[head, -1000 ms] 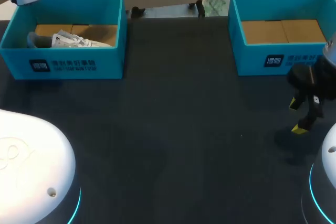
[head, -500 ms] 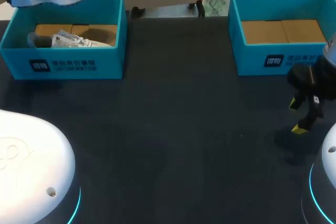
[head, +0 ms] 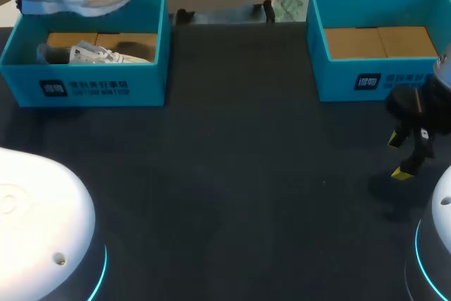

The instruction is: Take the shoe out of the shoebox, open the shoe tongue, remove and reinsert the insole, then place the shoe into the shoebox

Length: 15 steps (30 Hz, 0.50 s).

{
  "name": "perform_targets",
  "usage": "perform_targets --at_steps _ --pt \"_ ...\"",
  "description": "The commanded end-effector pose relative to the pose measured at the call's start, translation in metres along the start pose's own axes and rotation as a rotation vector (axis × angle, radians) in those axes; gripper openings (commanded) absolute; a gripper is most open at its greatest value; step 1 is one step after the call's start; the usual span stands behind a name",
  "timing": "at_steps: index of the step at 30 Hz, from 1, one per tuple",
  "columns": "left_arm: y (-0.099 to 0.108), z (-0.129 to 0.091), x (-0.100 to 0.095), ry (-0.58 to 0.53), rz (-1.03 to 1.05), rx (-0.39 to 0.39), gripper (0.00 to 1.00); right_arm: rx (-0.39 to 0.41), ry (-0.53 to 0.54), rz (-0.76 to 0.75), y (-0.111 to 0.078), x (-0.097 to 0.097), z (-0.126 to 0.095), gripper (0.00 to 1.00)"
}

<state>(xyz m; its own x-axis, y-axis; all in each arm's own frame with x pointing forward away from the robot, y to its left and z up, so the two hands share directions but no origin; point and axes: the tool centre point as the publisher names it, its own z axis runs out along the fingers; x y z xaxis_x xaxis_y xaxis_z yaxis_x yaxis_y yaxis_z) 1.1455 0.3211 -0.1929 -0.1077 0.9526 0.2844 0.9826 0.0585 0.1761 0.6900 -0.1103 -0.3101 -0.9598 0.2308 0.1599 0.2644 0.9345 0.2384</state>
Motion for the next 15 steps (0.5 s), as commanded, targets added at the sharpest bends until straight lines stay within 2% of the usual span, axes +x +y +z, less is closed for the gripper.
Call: perform_targets --at_steps 1,9,15 --pt "-0.007 0.013 -0.005 0.001 0.016 -0.012 0.00 0.000 -0.001 0.000 0.000 0.001 0.000 1.00" --pt "-0.016 0.031 -0.010 -0.002 0.070 0.010 0.00 0.000 -0.001 0.000 0.000 0.001 0.000 1.00" --pt "-0.013 0.040 -0.013 0.012 0.072 0.016 0.00 0.000 -0.001 0.000 0.000 0.001 0.000 1.00"
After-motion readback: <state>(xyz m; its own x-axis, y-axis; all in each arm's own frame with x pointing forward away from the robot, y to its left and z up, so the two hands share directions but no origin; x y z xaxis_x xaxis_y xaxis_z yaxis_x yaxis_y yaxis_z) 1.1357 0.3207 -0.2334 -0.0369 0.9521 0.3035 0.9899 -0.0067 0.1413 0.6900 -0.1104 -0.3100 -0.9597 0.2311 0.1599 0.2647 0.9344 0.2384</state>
